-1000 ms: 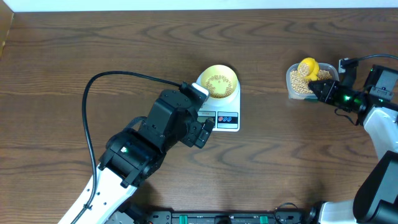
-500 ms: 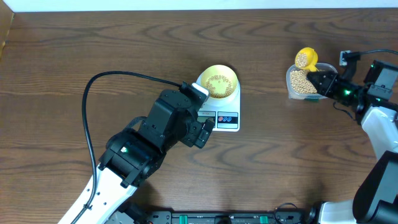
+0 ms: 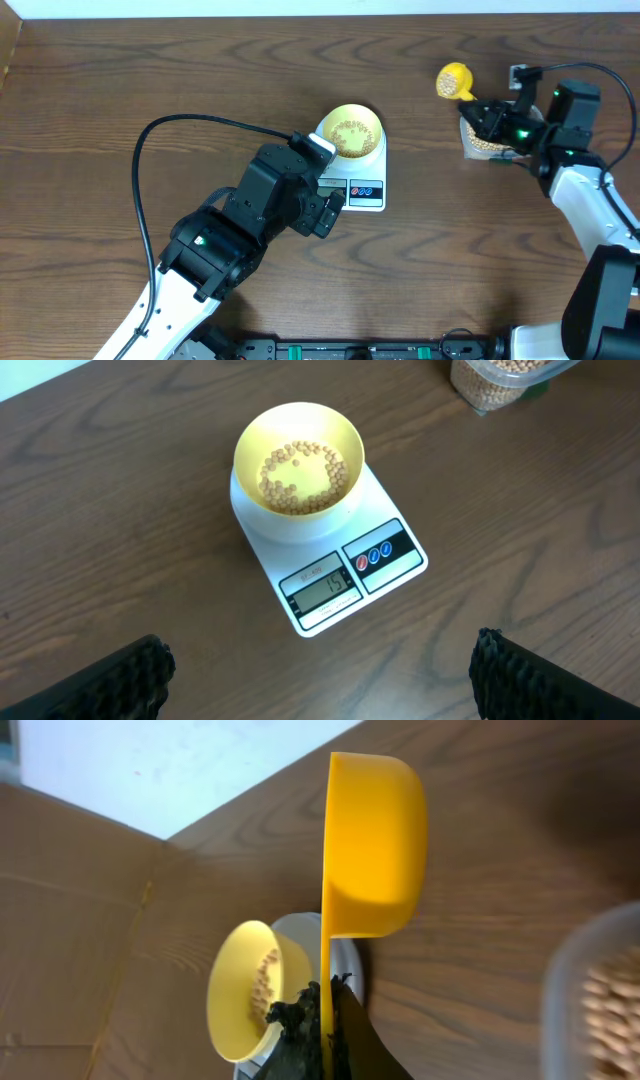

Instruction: Scoop item into bowl and weigh 50g on scale

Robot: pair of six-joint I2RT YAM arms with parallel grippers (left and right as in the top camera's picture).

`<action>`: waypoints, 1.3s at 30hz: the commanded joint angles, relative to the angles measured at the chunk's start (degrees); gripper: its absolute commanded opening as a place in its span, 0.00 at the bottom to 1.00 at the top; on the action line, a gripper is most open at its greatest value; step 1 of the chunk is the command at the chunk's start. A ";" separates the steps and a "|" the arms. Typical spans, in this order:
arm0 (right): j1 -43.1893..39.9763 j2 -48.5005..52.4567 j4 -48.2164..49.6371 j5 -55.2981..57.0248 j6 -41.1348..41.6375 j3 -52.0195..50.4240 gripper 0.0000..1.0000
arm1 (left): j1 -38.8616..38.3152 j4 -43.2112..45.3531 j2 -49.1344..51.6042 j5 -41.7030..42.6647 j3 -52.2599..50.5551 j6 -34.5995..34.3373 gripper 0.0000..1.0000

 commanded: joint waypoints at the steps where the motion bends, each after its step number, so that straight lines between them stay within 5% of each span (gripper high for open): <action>1: 3.04 0.57 1.51 2.86 2.93 0.15 0.01 | 0.24 -0.17 0.26 0.55 -0.02 0.96 0.97; 17: 16.94 0.57 5.42 10.64 2.05 0.15 0.01 | 0.24 -0.17 0.26 0.55 -0.02 0.96 0.97; 39: 22.84 0.57 3.87 10.67 -19.87 0.15 0.01 | 0.24 -0.17 0.26 0.55 -0.02 0.96 0.97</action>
